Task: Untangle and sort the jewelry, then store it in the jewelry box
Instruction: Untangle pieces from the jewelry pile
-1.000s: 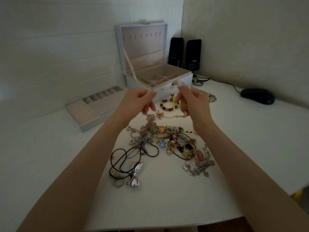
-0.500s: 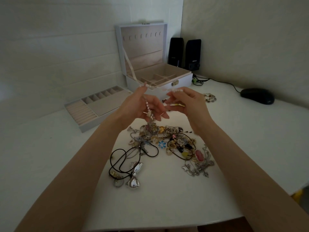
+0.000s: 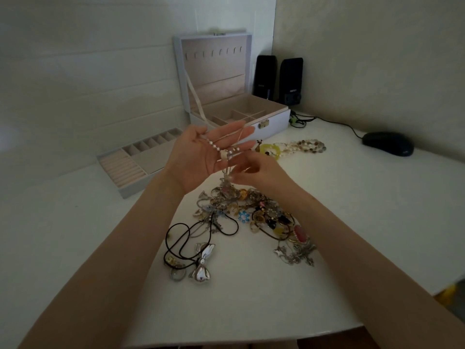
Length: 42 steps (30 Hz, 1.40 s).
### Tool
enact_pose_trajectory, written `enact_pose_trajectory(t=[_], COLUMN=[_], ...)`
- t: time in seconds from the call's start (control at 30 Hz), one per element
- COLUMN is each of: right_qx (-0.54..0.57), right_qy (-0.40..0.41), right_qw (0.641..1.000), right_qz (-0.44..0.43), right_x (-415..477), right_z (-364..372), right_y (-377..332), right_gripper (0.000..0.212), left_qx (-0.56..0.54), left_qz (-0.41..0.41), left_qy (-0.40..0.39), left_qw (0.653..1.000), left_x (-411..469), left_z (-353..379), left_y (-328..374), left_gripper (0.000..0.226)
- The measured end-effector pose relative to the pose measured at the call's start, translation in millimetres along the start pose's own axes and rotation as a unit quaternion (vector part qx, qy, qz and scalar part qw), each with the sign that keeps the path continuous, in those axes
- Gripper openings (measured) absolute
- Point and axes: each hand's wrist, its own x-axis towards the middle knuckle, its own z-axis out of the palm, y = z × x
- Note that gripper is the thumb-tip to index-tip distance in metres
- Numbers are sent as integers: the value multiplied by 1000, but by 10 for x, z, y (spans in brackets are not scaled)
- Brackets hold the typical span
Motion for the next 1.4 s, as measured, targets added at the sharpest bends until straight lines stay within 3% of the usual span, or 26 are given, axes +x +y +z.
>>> enact_pose_trajectory(t=[0.17, 0.27, 0.33, 0.57, 0.77, 0.93, 1.07, 1.27, 1.4], right_qx=[48, 82, 100, 136, 229, 146, 124, 130, 171], right_qy=[2, 7, 28, 134, 125, 109, 88, 106, 115], right_qw=[999, 997, 995, 981, 965, 983, 988, 985, 977], right_qz=[3, -1, -10, -44, -40, -12, -17, -39, -54], right_x=[-36, -37, -39, -16, -8, -4, -9, 8, 8], right_z=[7, -50, -67, -101, -145, -134, -102, -100, -134], right_y=[-16, -14, -14, 11, -1, 23, 14, 26, 11], right_gripper=[10, 9, 10, 11, 15, 11, 4, 7, 7], left_qx=[52, 180, 249, 296, 308, 236, 281, 337, 262], left_qz=[-20, -20, -13, 11, 18, 24, 32, 43, 13], left_qy=[23, 81, 119, 177, 183, 116, 103, 102, 94], left_qw=[998, 980, 961, 939, 933, 964, 954, 935, 960], left_x=[-4, -32, -41, -19, 4, -14, -14, -31, -12], left_z=[-1, 15, 14, -19, -33, -56, -29, -6, 24], left_y=[-18, 9, 1, -21, -43, 12, -3, -24, -16], left_gripper=[58, 58, 57, 55, 53, 52, 54, 58, 55])
